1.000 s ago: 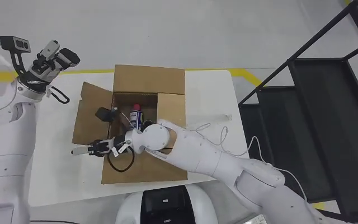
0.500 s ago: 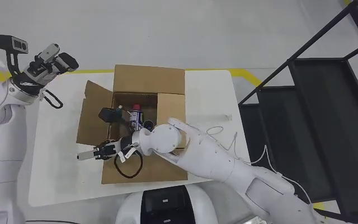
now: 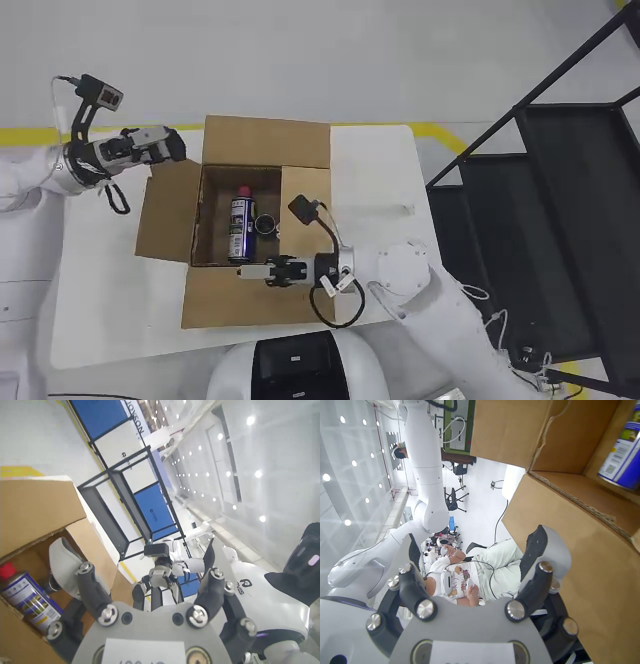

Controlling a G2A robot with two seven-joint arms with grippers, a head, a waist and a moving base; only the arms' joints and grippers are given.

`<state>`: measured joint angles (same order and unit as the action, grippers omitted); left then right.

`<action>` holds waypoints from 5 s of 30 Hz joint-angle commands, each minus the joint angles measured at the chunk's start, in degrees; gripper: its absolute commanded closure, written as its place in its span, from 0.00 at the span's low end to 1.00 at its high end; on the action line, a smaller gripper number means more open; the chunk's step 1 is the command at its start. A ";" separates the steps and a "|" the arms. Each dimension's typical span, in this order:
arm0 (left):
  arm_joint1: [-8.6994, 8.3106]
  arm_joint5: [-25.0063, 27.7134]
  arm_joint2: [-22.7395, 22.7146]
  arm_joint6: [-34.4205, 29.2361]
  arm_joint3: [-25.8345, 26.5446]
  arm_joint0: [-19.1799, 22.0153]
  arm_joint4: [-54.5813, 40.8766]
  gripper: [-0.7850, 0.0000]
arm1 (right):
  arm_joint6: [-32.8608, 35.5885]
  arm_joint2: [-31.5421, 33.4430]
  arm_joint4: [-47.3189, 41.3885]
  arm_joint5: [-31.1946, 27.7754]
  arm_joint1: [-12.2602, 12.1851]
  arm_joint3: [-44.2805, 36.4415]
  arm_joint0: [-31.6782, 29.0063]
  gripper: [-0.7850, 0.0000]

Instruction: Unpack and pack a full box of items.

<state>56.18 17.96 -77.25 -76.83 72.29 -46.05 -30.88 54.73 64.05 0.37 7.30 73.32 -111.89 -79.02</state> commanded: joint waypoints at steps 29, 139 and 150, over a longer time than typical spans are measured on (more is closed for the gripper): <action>2.41 -9.81 12.64 8.90 -27.91 8.35 17.89 0.00 | 1.08 16.01 -2.71 -3.71 -4.30 -4.79 -13.47 0.00; 34.89 8.69 47.67 -0.83 -49.37 33.90 -6.02 0.00 | -4.92 28.43 -15.48 -12.88 -10.29 -2.41 -24.18 0.00; 21.88 14.43 36.47 4.93 -43.36 34.15 -1.89 0.00 | -9.60 25.50 -7.54 -8.36 -10.48 0.33 -22.70 0.00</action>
<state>79.52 32.33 -39.58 -71.98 27.80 -11.15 -33.18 45.17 90.33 -6.64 -1.31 62.80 -112.54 -102.34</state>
